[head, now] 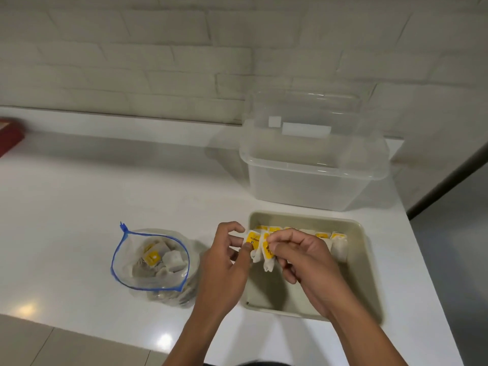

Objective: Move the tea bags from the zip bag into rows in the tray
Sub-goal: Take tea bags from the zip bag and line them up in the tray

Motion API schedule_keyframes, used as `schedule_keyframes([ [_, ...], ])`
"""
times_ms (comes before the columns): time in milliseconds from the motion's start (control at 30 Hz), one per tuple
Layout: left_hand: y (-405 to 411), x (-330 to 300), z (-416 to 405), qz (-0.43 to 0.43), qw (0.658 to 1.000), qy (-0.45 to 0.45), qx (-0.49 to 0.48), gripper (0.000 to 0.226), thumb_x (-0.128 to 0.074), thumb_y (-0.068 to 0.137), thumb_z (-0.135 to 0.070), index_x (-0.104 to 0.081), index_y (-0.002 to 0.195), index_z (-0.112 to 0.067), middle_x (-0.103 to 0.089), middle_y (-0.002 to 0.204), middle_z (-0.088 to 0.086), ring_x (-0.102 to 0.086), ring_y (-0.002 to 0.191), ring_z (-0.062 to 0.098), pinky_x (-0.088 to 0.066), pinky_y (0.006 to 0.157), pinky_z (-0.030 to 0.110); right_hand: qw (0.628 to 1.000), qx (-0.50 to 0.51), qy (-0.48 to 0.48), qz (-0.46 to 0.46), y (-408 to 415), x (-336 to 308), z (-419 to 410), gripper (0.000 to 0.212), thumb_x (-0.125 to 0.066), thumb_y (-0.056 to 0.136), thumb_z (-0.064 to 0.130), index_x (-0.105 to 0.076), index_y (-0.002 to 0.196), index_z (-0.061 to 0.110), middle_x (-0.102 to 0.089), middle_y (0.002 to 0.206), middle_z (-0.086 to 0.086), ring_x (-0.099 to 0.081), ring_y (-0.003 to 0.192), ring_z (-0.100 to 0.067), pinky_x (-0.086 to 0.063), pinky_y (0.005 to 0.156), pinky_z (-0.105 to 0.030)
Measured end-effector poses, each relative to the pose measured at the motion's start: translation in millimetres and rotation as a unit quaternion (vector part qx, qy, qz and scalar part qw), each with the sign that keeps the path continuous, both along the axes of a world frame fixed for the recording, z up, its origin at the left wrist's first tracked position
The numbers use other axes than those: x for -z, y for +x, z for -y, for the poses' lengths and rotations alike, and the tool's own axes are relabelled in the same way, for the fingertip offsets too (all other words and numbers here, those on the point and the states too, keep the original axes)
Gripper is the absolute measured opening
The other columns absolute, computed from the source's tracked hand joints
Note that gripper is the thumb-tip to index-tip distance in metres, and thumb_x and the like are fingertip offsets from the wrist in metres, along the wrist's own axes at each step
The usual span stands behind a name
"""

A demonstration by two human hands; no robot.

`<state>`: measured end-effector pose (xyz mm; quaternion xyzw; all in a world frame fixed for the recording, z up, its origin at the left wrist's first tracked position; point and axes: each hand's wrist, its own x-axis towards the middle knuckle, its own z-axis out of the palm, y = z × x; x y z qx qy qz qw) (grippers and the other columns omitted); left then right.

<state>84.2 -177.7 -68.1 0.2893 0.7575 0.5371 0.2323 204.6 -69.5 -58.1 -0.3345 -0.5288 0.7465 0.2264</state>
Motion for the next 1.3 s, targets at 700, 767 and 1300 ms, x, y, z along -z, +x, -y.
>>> schedule_keyframes([
  [700, -98, -8, 125, -0.284, 0.936, -0.158, -0.134, 0.005, -0.074, 0.088, -0.029, -0.074, 0.093, -0.031, -0.062, 0.085, -0.017, -0.058, 0.059, 0.006, -0.044, 0.058, 0.017, 0.975, -0.164, 0.144, 0.047, -156, 1, 77, 0.01, -0.073, 0.087, 0.011, -0.071, 0.09, 0.02, -0.068, 0.069, 0.007, -0.057, 0.048, -0.008, -0.044, 0.046, -0.017],
  [767, -103, -4, 128, -0.279, 0.928, -0.192, -0.156, 0.003, -0.072, 0.089, -0.035, -0.074, 0.091, -0.037, -0.061, 0.085, -0.017, -0.053, 0.054, 0.004, -0.044, 0.057, 0.021, 0.97, -0.161, 0.167, 0.069, -161, 5, 81, 0.009, -0.073, 0.089, 0.015, -0.073, 0.09, 0.023, -0.071, 0.075, 0.008, -0.058, 0.044, -0.008, -0.046, 0.046, -0.018],
  [1300, -86, -19, 114, -0.31, 0.914, -0.131, -0.228, 0.009, -0.069, 0.093, -0.031, -0.074, 0.099, -0.036, -0.065, 0.095, -0.017, -0.056, 0.058, 0.005, -0.044, 0.055, 0.023, 0.985, -0.118, 0.113, 0.061, -131, 12, 63, 0.004, -0.071, 0.09, 0.018, -0.072, 0.086, 0.02, -0.071, 0.079, 0.001, -0.06, 0.055, -0.016, -0.042, 0.045, -0.026],
])
